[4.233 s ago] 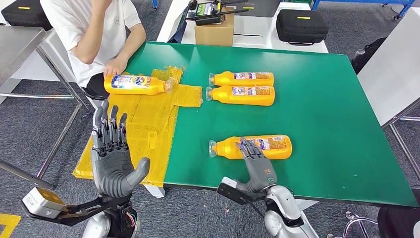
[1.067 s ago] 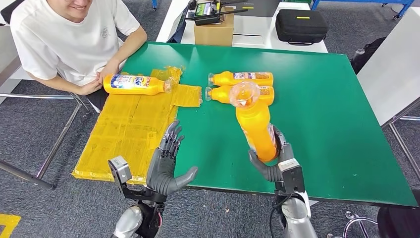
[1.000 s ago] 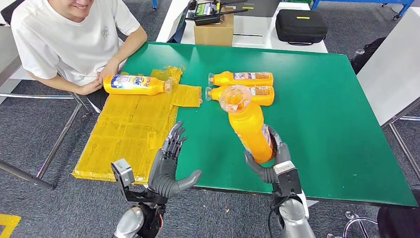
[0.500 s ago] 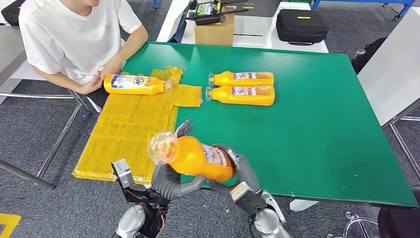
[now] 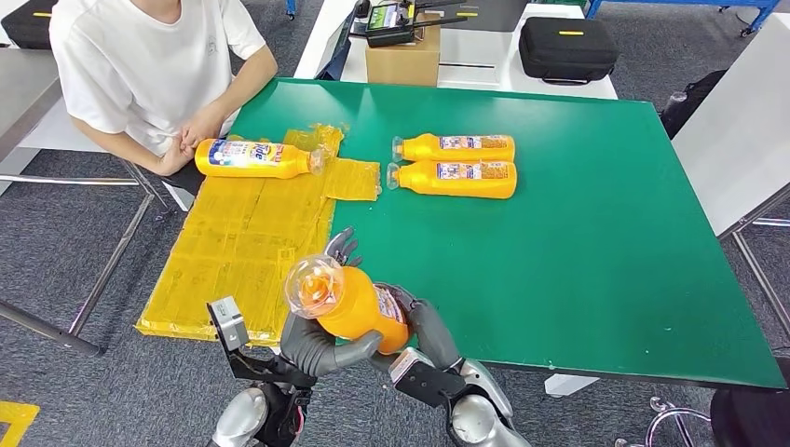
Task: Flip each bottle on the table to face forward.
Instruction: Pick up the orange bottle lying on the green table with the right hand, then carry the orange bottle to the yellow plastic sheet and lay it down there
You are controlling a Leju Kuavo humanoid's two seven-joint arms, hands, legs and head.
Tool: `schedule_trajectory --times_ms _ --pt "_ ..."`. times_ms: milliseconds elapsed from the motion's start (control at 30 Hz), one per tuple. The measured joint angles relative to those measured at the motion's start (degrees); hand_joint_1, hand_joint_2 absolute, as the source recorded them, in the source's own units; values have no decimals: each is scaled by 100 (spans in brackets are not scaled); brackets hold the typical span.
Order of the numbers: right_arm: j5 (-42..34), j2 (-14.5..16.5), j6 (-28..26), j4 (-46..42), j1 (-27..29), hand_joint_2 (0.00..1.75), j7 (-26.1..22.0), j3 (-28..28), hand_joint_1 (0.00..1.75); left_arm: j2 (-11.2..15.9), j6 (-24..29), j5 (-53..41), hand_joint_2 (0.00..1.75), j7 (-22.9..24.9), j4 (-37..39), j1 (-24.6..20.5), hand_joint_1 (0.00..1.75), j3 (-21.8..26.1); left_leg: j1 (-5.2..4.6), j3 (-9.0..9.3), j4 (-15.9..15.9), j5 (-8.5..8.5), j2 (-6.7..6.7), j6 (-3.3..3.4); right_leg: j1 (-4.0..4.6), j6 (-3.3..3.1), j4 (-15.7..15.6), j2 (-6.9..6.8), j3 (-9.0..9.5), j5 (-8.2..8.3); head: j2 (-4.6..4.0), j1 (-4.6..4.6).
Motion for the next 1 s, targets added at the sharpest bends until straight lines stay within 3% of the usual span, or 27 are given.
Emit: schedule_trajectory --times_ms 133,267,300,467,600,733,833,867,967,1000 --pt "-28 -9 -30 48 -18 175 34 41 175 -4 83 90 175 206 54 -41 0 1 0 0 0 0 0 0 0 0 0 0 -2 0 -1 1" --pt "-39 -39 -62 54 -19 175 48 44 175 -27 167 165 175 323 133 -99 167 -16 0 0 0 0 1 0 0 0 0 0 -2 0 -1 0" --pt "-42 -46 -63 54 -20 175 50 44 175 -36 179 173 175 335 151 -108 174 -19 0 0 0 0 2 0 0 0 0 0 -1 0 -2 1" --pt "-56 -71 -64 54 -23 175 55 51 175 -48 238 328 175 362 209 -136 175 -28 0 0 0 0 1 0 0 0 0 0 -1 0 -1 1" --pt "-91 -70 -186 54 -21 175 52 53 145 -49 296 490 175 424 236 -158 175 -31 0 -1 0 0 1 0 0 0 0 0 -2 0 -1 1" --pt "-127 -46 -381 54 -9 175 51 61 145 -54 417 585 175 457 243 -173 175 -29 0 -1 0 0 1 0 0 0 0 0 -2 0 -1 1" --pt "-131 -39 -415 54 1 175 51 79 41 -55 432 588 175 461 243 -181 175 -28 0 -1 0 0 1 0 0 0 0 0 -1 0 0 1" --pt "-131 -38 -420 52 5 131 48 86 4 -55 436 589 175 463 243 -182 175 -28 0 -1 0 0 1 0 0 0 0 0 -1 0 0 1" --pt "-143 4 -516 37 12 0 34 119 0 -57 540 634 175 502 267 -175 175 -21 0 -1 0 0 2 0 0 0 0 1 -3 0 -1 1" --pt "-154 33 -583 31 15 0 21 128 0 -61 602 666 175 518 278 -169 175 -16 0 -1 0 0 2 0 0 0 0 1 -4 0 -1 0"
